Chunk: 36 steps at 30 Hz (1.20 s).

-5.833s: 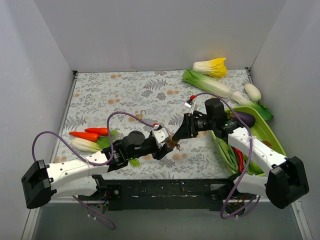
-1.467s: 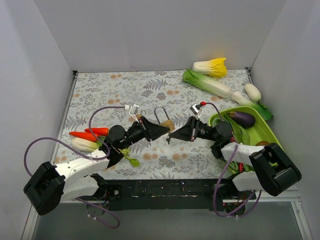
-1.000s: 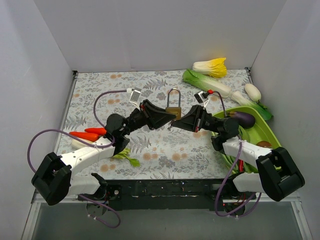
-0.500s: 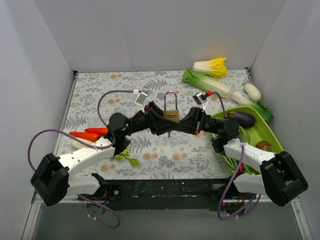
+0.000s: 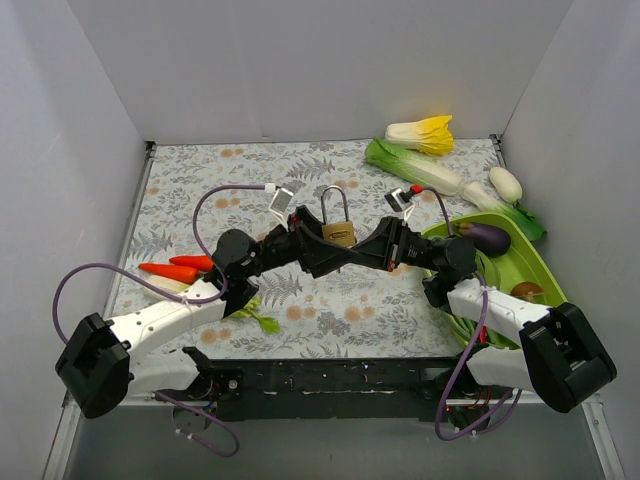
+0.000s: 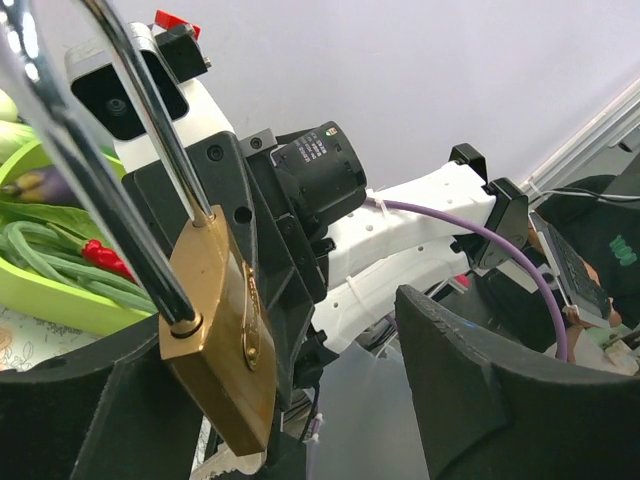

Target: Unlock with the key

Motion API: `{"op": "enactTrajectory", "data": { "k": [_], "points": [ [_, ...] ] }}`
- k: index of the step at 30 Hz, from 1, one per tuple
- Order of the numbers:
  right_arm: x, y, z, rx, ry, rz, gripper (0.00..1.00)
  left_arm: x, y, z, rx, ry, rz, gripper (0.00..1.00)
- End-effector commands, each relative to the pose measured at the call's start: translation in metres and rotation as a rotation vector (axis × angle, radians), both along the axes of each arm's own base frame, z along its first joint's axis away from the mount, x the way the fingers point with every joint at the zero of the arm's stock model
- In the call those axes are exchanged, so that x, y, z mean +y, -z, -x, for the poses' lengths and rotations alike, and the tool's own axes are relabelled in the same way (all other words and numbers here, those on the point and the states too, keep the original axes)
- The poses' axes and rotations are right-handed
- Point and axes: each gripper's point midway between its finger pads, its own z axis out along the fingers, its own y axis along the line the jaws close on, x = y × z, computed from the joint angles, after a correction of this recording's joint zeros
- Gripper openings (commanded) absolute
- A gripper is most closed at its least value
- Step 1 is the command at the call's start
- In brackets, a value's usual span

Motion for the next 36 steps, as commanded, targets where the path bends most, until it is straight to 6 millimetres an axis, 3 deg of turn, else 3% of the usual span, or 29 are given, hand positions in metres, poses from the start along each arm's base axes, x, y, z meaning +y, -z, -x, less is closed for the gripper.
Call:
{"op": "enactTrajectory", "data": {
  "k": [1,4,13,21,24,25,26,29,33,34,35,36],
  "points": [
    [-0.011,-0.030,0.010,-0.175,0.044,-0.117,0.01,0.015,-0.031,0.006,-0.067,-0.064,0.076,0.68],
    [-0.012,-0.029,0.009,-0.171,0.042,-0.106,0.01,0.018,-0.028,0.001,-0.052,-0.102,0.066,0.72],
    [-0.010,-0.018,0.009,-0.164,0.047,-0.050,0.01,0.031,-0.028,-0.014,0.007,-0.217,0.105,0.70],
    [-0.003,0.000,-0.002,-0.210,0.080,0.049,0.01,0.014,-0.018,-0.018,0.073,-0.157,0.068,0.22],
    [-0.001,0.008,-0.010,-0.267,0.127,0.118,0.01,0.010,-0.012,-0.021,0.097,-0.158,0.035,0.12],
    [0.000,0.020,-0.014,-0.226,0.129,0.176,0.01,0.010,-0.011,-0.023,0.103,-0.164,0.029,0.08],
    [0.000,0.014,-0.018,-0.251,0.153,0.184,0.01,0.010,-0.012,-0.024,0.106,-0.172,0.024,0.01],
    [-0.002,0.032,-0.032,-0.288,0.224,0.306,0.01,0.009,-0.005,-0.033,0.147,-0.209,-0.014,0.00],
    [-0.011,0.031,-0.047,-0.390,0.320,0.427,0.35,0.015,0.014,-0.055,0.274,-0.331,-0.091,0.00],
    [-0.014,0.034,-0.049,-0.411,0.339,0.456,0.51,0.016,0.017,-0.060,0.302,-0.360,-0.108,0.00],
    [-0.018,0.032,-0.055,-0.471,0.394,0.489,0.59,0.018,0.023,-0.066,0.335,-0.394,-0.129,0.00],
    [-0.020,0.043,-0.055,-0.466,0.395,0.546,0.65,0.022,0.037,-0.075,0.389,-0.450,-0.177,0.00]
  ]
}}
